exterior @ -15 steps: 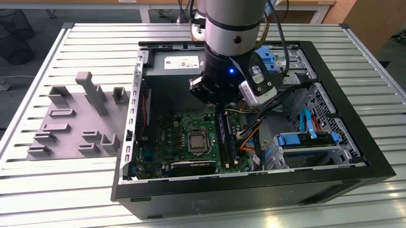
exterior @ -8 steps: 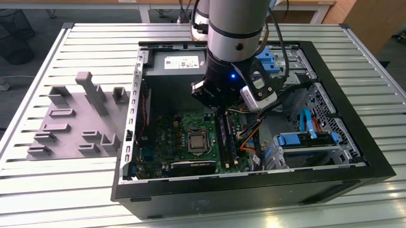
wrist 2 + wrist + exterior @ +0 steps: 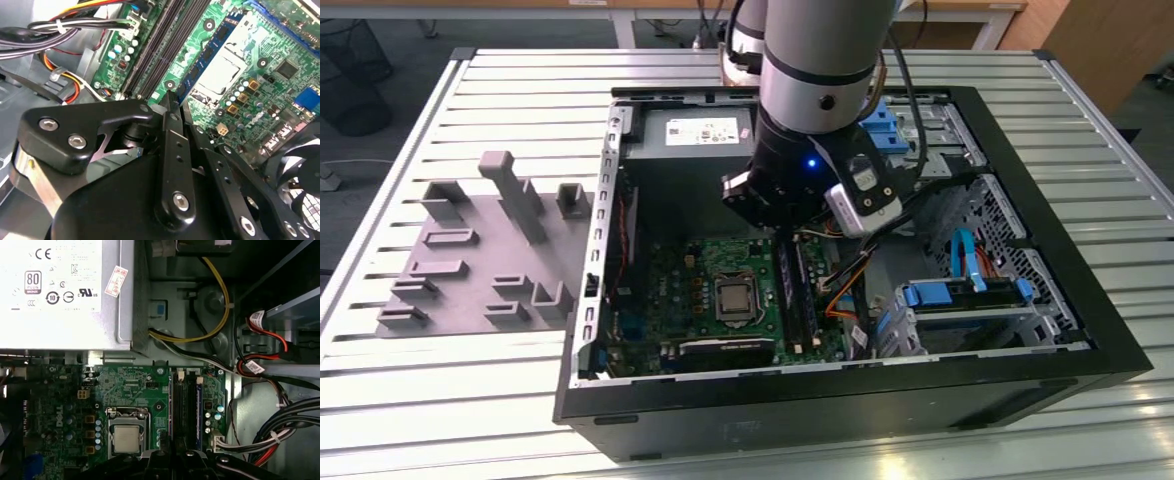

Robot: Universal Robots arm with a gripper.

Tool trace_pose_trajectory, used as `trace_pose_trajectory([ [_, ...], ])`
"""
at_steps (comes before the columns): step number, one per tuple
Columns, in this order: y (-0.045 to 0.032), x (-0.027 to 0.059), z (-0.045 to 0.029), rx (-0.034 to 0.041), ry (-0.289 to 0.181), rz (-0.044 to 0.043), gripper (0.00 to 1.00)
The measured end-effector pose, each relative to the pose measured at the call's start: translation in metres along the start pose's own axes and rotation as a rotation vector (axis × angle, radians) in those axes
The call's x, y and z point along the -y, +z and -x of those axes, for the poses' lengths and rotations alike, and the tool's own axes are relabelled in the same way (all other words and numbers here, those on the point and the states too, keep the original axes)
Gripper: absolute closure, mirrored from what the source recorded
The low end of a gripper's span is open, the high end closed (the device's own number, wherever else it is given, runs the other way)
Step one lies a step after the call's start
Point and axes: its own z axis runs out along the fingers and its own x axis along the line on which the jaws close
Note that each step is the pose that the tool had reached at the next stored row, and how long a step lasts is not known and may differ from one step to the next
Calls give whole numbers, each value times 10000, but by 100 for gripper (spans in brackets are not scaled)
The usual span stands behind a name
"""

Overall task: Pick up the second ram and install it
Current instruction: 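Insert the second ram into the second slot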

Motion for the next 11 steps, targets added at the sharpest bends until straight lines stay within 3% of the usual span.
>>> trace_pose_trajectory([
  [4, 25, 1, 6, -1, 0, 29, 86],
  [11, 150, 4, 36, -2, 1, 46, 86],
])
